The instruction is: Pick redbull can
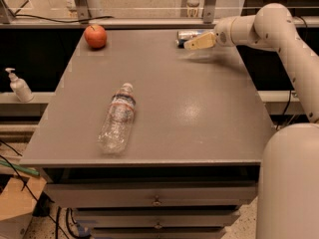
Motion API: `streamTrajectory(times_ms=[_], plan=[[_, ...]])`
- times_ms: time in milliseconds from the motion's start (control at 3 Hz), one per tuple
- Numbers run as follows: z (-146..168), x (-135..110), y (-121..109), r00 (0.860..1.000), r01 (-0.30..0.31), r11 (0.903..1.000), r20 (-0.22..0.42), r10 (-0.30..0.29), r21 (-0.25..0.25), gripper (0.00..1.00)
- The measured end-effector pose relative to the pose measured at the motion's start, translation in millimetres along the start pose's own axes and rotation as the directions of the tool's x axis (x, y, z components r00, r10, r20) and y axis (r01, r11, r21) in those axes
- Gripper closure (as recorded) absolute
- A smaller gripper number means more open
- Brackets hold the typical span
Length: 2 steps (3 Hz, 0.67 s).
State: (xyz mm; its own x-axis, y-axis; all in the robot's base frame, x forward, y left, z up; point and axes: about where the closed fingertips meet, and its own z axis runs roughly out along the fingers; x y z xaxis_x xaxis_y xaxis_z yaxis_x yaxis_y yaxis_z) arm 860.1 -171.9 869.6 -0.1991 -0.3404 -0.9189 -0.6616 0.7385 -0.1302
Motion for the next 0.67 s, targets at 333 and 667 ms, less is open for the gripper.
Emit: streamTrajectory(times_ms=[333,667], plan=[[4.1,11.6,-6.2,1.0,-0.026,0.9996,-0.018,0.026,0.007,0.0],[13.4,20.3,-8.8,0.999,-0.035,0.9994,-0.039,0.035,0.006,0.02]])
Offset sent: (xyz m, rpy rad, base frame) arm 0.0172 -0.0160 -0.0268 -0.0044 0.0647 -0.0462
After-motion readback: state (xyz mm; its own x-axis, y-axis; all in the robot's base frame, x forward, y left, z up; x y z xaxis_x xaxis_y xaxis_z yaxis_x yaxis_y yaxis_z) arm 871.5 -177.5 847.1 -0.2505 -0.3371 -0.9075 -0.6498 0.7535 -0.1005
